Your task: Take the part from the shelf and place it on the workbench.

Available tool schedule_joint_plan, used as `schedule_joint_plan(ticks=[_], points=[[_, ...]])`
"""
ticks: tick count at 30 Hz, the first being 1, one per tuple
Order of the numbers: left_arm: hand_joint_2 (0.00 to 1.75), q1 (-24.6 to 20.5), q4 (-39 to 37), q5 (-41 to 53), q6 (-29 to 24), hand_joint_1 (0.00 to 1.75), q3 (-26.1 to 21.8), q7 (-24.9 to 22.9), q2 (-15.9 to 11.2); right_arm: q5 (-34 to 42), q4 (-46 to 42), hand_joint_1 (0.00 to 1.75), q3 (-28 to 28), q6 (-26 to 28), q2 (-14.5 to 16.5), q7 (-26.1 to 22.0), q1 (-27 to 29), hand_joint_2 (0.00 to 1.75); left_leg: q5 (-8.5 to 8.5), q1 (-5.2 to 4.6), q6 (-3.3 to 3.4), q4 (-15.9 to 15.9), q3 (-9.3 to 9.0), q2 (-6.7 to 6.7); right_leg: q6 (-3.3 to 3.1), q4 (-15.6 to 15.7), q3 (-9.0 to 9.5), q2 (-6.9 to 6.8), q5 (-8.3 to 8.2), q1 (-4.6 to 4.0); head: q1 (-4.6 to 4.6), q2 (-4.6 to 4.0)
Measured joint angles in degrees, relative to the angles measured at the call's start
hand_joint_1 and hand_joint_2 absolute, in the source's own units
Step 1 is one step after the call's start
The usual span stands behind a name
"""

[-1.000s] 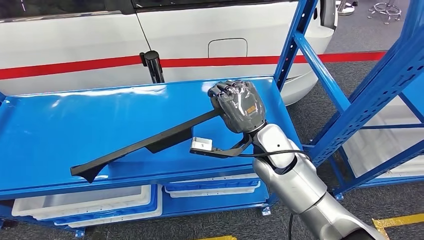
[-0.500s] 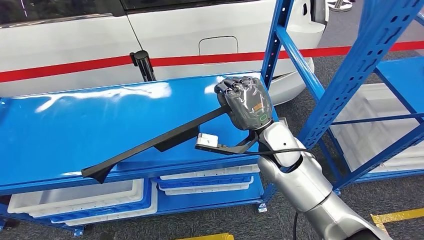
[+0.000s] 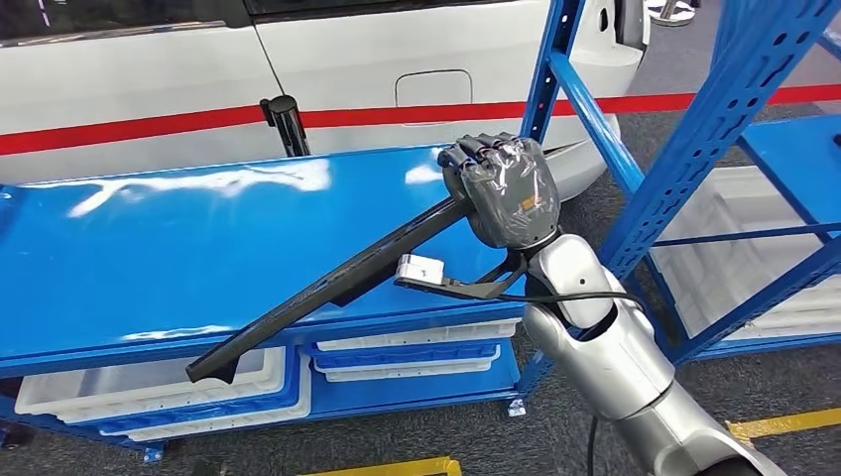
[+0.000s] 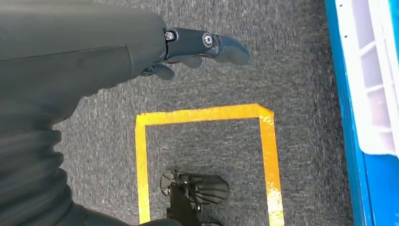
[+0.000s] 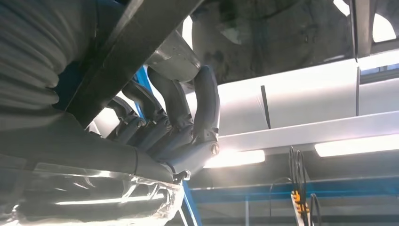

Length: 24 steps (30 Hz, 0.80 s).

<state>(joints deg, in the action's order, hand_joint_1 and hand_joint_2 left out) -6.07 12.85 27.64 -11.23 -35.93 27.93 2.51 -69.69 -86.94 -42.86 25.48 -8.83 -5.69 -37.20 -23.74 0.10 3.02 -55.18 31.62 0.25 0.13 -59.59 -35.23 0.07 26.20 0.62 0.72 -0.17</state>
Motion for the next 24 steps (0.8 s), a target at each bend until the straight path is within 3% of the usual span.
schedule_joint_plan(ticks=[2,4,5,6,8,9,10,13,14,16,18,19,20,21,24], points=[[1.75,-0.1,0.0,0.1,0.0,0.00,0.1,-0.1,0.1,0.0,-0.3,1.75,0.2,-0.2,-0.5,0.0,0.2,1.75,0.52,0.13,0.04,0.3,0.45,0.10,-0.35,-7.1,-3.37,0.00,3.25,0.24,-0.14,0.00],[1.75,0.0,0.0,0.2,0.1,0.00,0.3,-0.2,0.3,0.0,-0.3,1.75,0.3,-0.4,-0.9,0.0,0.7,1.75,0.83,0.22,-0.32,0.3,1.01,0.10,0.13,-12.8,-5.90,-0.01,5.12,0.67,-0.19,0.00],[1.75,0.0,0.0,0.2,0.1,0.00,0.3,-0.2,0.4,0.0,-0.3,1.75,0.3,-0.4,-1.1,0.0,0.9,1.75,0.98,0.32,-0.54,0.2,1.25,0.09,0.75,-12.7,-5.64,-0.03,4.81,0.92,-0.20,0.00],[1.75,0.0,0.0,0.2,0.1,0.00,0.3,-0.2,0.5,0.0,-0.4,1.75,0.3,-0.5,-1.3,0.0,1.0,1.75,1.08,0.46,-0.76,0.0,1.47,0.09,1.49,-10.2,-4.21,-0.07,3.73,1.22,-0.23,0.00],[1.75,-0.1,0.0,0.3,0.1,0.00,0.5,-0.2,0.5,0.0,-0.5,1.75,0.4,-0.5,-1.4,0.0,1.0,1.75,0.94,0.62,-1.45,-0.9,2.09,0.09,2.74,-2.3,0.20,-0.18,1.20,1.76,-0.24,0.00],[1.75,-0.1,0.0,0.3,0.1,0.00,0.5,-0.2,0.5,0.0,-0.7,1.75,0.4,-0.5,-1.4,0.0,1.0,1.75,0.78,0.62,-1.86,-1.5,2.51,0.11,2.78,0.4,1.67,-0.13,0.42,1.87,-0.20,0.00],[1.75,-0.1,0.0,0.3,0.2,0.00,0.6,-0.2,0.4,0.0,-0.8,1.75,0.5,-0.5,-1.5,0.0,1.0,1.75,0.70,0.61,-2.30,-2.0,2.92,0.11,2.54,1.9,2.37,-0.05,0.07,1.86,-0.18,0.00],[1.75,-0.1,0.0,0.3,0.5,0.00,0.7,-0.3,0.4,0.0,-1.2,1.75,0.6,-0.5,-1.5,0.0,1.1,1.75,0.85,0.95,-3.22,-2.7,3.69,0.10,1.17,1.8,1.90,0.14,-0.41,1.67,-0.15,0.00],[1.75,-0.1,0.0,0.3,0.6,0.00,0.7,-0.3,0.4,0.0,-1.3,1.75,0.6,-0.5,-1.5,0.0,1.1,1.75,0.10,1.12,-3.45,-3.5,4.06,0.10,0.75,1.8,1.72,0.13,-0.67,1.71,-0.13,0.00],[1.75,-0.1,0.0,0.4,0.7,0.00,0.7,-0.3,0.4,0.0,-1.5,1.75,0.6,-0.6,-1.5,0.0,1.1,1.75,-3.56,1.34,-3.86,-8.1,5.82,0.09,-0.01,1.8,1.34,0.09,-1.16,1.72,-0.07,0.00],[1.75,-0.1,0.0,0.4,0.7,0.00,0.7,-0.3,0.4,-0.1,-1.6,1.75,0.6,-0.7,-1.5,0.0,1.2,1.75,-7.86,1.36,-4.15,-15.4,8.37,0.08,-0.51,1.8,0.77,0.05,-1.57,1.38,-0.04,0.00],[1.75,-0.1,0.0,0.5,0.7,0.00,0.7,-0.3,0.4,-0.2,-1.6,1.75,0.6,-0.7,-1.5,0.0,1.3,1.75,-8.96,1.36,-4.15,-17.9,9.05,0.09,-0.67,1.8,0.46,0.04,-1.80,1.18,-0.05,0.00],[1.75,-0.1,0.0,0.5,0.7,0.00,0.7,-0.3,0.4,-0.2,-1.6,1.75,0.6,-0.8,-1.5,0.0,1.4,1.75,-8.96,1.35,-4.01,-18.3,8.72,0.09,-0.77,1.8,0.17,0.05,-2.04,1.00,-0.05,0.00],[1.75,-0.1,0.0,0.5,0.7,0.00,0.7,-0.3,0.4,-0.3,-1.6,1.75,0.7,-0.8,-1.4,0.0,1.5,1.75,-8.02,1.30,-3.69,-16.5,7.27,0.08,-0.74,1.8,-0.06,0.07,-2.28,0.84,-0.05,0.00],[1.75,-0.3,0.0,0.6,0.7,0.00,0.7,-0.3,0.2,-0.5,-1.7,1.75,1.0,-0.8,-1.3,0.0,1.6,1.75,-4.54,0.73,-2.20,-5.9,0.50,-0.08,-0.31,1.9,-0.44,0.07,-3.03,0.55,-0.11,0.00]])
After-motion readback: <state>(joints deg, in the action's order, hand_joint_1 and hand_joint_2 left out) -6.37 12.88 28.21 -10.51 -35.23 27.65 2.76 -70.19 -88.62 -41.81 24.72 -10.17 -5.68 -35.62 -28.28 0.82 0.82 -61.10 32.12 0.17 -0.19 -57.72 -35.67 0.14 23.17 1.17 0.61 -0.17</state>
